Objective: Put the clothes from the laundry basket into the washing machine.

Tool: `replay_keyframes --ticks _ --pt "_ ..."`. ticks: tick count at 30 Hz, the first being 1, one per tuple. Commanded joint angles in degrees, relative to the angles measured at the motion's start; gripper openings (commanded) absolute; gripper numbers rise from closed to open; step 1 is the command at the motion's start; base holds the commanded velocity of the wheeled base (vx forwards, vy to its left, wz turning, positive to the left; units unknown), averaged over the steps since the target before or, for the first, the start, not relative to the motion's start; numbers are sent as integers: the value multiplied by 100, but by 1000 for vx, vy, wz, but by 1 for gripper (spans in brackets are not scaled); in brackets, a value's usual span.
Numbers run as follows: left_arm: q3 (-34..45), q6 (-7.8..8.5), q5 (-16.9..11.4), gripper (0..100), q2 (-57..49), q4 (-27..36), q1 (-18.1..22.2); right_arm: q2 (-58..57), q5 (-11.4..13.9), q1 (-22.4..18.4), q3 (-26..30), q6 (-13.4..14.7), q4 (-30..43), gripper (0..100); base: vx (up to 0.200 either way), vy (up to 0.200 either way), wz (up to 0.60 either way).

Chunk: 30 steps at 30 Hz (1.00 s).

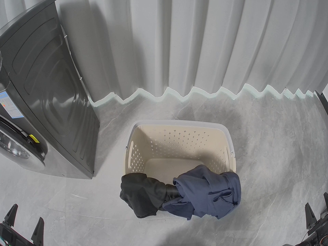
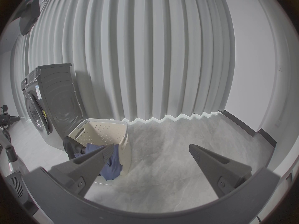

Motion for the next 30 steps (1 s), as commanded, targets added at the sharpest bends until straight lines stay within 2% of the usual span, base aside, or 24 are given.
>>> replay_keyframes --ticks 1,30 --pt "92 0 4 100 -95 1 1 -51 0 0 101 4 1 100 0 200 0" --pt "92 0 4 100 -95 1 1 -51 0 -9 101 4 -8 100 0 200 0"
